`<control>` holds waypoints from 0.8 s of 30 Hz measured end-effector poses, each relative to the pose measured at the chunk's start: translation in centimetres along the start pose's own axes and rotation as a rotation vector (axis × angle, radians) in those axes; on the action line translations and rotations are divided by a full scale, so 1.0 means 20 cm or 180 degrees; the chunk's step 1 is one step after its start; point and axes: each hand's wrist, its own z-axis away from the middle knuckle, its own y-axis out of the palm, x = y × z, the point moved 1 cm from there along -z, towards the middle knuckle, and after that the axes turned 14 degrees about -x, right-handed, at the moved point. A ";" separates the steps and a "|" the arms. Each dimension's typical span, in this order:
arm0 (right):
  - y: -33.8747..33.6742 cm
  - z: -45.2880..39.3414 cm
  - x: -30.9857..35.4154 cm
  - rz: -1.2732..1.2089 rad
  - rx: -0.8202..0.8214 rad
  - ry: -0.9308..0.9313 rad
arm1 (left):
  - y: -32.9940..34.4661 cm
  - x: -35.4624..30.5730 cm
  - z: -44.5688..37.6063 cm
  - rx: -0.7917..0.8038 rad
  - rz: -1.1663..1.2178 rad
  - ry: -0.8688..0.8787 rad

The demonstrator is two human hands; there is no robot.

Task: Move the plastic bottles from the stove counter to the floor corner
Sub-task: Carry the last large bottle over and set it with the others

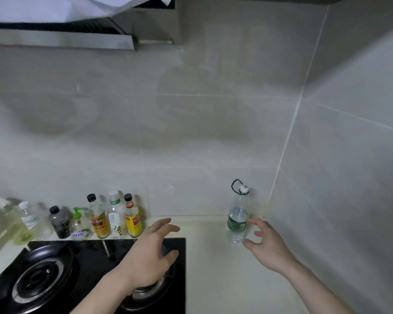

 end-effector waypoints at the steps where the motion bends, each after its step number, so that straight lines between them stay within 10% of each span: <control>1: 0.01 -0.04 0.01 0.0048 -0.0002 -0.0037 | -0.01 0.00 -0.03 0.0011 -0.0050 0.0017; 24: 0.28 -0.99 0.00 0.1253 0.0521 -0.0221 | -0.07 -0.01 0.06 -0.0357 -0.0747 -0.0392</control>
